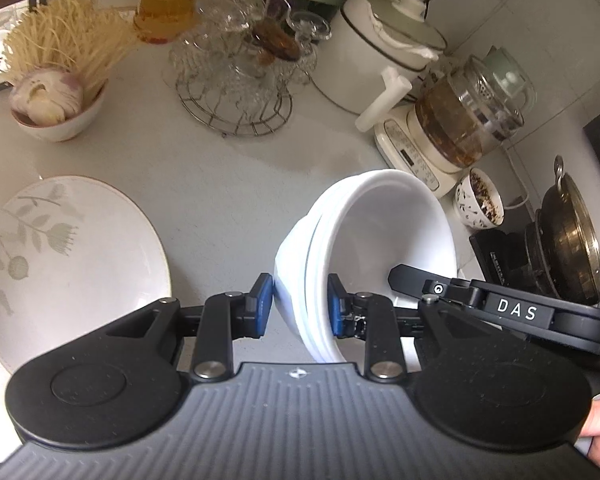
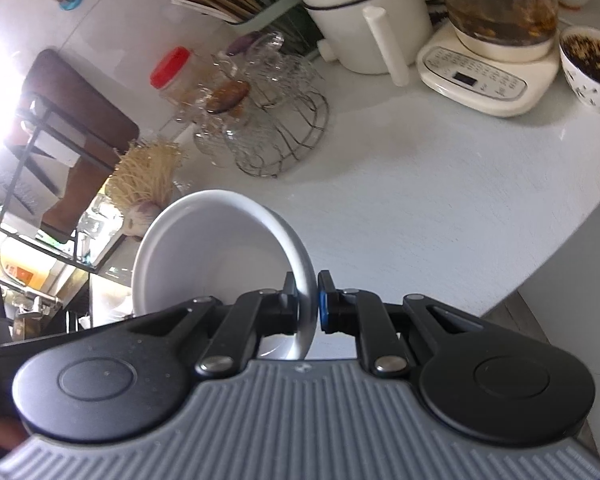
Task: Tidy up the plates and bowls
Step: 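Lift the bowl stack with both grippers and carry it over the leaf-pattern plate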
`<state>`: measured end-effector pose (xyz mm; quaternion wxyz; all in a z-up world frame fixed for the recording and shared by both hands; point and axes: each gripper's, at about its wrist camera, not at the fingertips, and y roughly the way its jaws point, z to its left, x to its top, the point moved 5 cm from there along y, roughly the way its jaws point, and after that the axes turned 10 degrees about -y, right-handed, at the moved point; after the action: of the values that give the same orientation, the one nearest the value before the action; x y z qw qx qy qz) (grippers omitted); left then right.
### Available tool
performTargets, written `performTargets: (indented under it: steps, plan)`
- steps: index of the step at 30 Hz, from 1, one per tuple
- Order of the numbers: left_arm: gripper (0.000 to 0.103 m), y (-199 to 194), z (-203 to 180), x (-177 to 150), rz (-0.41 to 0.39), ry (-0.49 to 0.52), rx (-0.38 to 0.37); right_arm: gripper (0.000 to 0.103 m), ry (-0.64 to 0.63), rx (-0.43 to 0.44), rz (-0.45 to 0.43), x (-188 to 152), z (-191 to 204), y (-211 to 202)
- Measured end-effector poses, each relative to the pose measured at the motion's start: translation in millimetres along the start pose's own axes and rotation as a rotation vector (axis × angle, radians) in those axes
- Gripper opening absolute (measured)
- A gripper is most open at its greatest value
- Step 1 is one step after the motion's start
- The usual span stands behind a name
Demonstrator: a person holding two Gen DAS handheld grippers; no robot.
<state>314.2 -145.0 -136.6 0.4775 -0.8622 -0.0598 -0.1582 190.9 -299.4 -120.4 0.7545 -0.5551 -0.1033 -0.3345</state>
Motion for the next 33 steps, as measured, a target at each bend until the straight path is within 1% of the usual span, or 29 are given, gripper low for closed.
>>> performTargets:
  steps: [4, 12, 18, 21, 25, 29, 33]
  plan:
    - [0.033, -13, 7, 3, -0.024, -0.008, 0.002, 0.013, -0.031, 0.01, -0.007, 4, 15, 1]
    - [0.033, -28, 32, 8, -0.055, -0.039, 0.008, 0.013, -0.061, 0.033, 0.018, 5, 38, 13]
    - [0.033, -41, 55, 13, -0.096, -0.059, 0.029, 0.013, -0.107, 0.051, 0.03, 7, 63, 27]
    - [0.033, -46, 70, 15, -0.107, -0.084, 0.031, 0.012, -0.122, 0.058, 0.042, 7, 75, 35]
    - [0.033, -49, 88, 22, -0.11, -0.108, 0.043, 0.012, -0.129, 0.063, 0.055, 6, 89, 47]
    - [0.033, -51, 101, 27, -0.119, -0.091, 0.064, 0.013, -0.129, 0.063, 0.07, 4, 101, 57]
    - [0.033, -46, 119, 26, -0.093, -0.115, 0.06, 0.013, -0.119, 0.04, 0.107, 0, 109, 69]
